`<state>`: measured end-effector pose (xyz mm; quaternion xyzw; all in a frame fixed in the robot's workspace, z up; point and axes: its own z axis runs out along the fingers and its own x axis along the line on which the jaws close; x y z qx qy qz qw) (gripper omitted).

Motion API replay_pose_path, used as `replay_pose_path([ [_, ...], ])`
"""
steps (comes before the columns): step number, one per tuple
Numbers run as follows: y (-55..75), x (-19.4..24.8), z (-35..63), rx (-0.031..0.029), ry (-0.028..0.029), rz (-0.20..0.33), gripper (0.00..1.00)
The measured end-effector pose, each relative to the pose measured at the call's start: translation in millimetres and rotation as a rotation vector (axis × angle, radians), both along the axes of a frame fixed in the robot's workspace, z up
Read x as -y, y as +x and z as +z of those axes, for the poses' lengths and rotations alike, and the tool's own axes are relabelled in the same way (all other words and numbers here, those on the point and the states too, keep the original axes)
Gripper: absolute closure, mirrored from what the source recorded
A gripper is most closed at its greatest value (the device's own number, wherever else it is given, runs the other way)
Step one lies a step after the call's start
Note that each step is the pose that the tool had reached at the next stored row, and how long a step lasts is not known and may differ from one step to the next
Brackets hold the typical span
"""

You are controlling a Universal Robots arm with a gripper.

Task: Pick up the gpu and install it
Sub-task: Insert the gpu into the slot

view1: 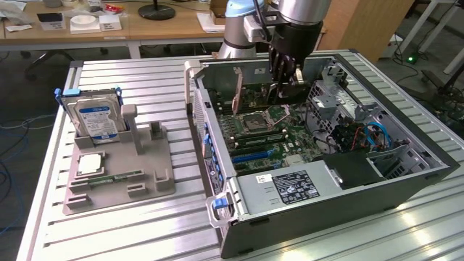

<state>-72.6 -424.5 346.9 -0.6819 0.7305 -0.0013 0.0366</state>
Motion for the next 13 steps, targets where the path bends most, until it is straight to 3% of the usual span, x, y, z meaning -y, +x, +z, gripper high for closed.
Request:
replay_pose_path([
  [2,-0.1,0.5,-0.2,0.0001,0.0003,0.000,0.71],
  [8,0.0,8.3,-0.6,0.0001,0.0002,0.000,0.71],
  [13,-0.1,8.9,-7.9,-0.0002,0.0002,0.000,0.71],
])
